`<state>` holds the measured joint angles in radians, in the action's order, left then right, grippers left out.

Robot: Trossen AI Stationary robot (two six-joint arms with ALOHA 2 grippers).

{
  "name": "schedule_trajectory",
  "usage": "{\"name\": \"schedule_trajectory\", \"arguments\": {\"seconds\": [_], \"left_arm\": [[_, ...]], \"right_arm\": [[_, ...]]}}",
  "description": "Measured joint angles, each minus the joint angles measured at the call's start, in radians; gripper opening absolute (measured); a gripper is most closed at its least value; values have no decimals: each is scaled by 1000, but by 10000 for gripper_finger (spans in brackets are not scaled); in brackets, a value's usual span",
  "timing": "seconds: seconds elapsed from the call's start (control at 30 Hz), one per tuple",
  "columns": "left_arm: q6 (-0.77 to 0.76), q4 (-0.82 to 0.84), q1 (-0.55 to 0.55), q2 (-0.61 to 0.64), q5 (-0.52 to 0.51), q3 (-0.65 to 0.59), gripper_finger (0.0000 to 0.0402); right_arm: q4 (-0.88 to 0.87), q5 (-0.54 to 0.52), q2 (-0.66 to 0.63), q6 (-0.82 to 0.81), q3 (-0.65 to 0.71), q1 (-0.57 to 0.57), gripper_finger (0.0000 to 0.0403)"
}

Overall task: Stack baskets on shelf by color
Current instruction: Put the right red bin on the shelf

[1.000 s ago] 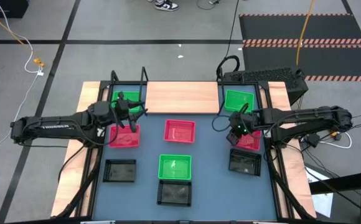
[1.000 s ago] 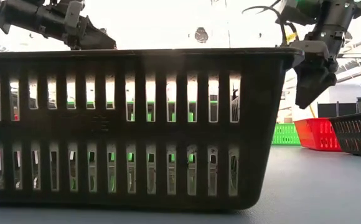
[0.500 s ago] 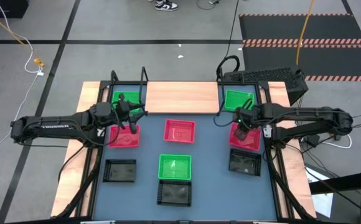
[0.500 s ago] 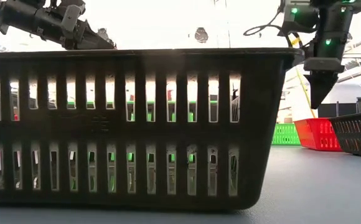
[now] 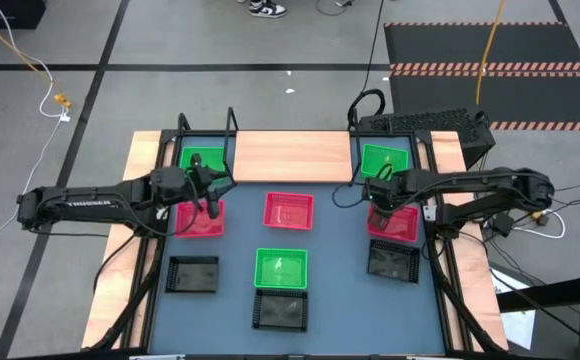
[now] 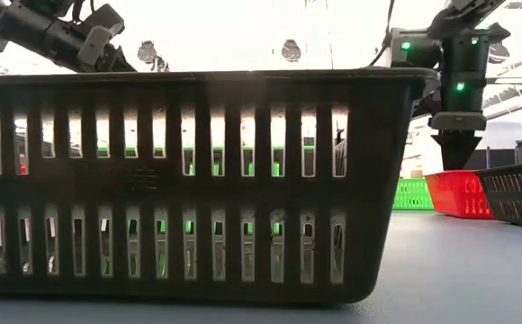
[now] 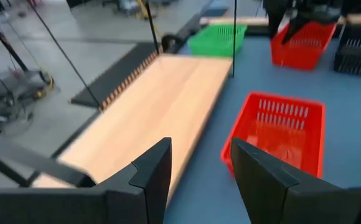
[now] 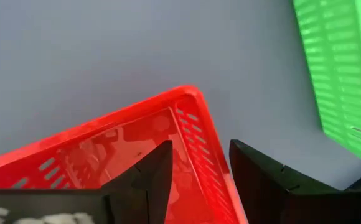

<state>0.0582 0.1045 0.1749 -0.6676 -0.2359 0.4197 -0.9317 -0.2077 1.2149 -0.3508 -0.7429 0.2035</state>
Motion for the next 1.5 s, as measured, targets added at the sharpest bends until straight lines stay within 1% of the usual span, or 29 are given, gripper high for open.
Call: {"name": "schedule_trajectory", "arguments": {"seconds": [0.13,0.2,0.3,0.4,0.47,0.53,0.6,0.7,0.77,0.83,0.93,1.0,1.13,1.23,1.37,1.5], "left_arm": [[-8,31,0,0,0,-1,168],[3,25,0,0,-1,-1,168],[13,19,0,0,-2,-1,168],[15,22,0,0,-2,-1,168],[15,31,0,0,-3,-1,168],[14,37,0,0,-3,-1,168],[10,41,0,0,-2,-1,168],[1,43,0,0,-2,-1,168],[0,43,0,0,-2,-1,168],[-1,43,0,0,-3,-1,168],[-3,41,0,0,-3,-1,168],[-13,36,0,0,-2,-1,168],[-22,35,0,0,-2,-1,168],[-23,33,0,0,-2,-1,168],[-15,24,0,0,-2,-1,168],[-10,12,0,0,-2,-1,168]], "right_arm": [[5,-1,20,0,0,0,146],[6,-2,24,-10,0,0,128],[36,0,23,-102,0,3,90],[131,0,16,-213,1,6,57],[213,1,17,-234,0,6,43],[280,3,17,-232,0,9,37],[311,3,17,-230,0,20,40],[287,2,6,-215,0,33,58],[272,3,-9,-157,0,33,77],[255,15,-35,-48,0,26,97],[282,81,-81,98,0,3,126],[326,115,-109,160,0,-15,141],[382,229,-138,254,0,-57,157],[385,288,-124,267,10,-96,159],[382,296,-107,264,57,-148,159],[382,315,-107,222,102,-181,159]]}}
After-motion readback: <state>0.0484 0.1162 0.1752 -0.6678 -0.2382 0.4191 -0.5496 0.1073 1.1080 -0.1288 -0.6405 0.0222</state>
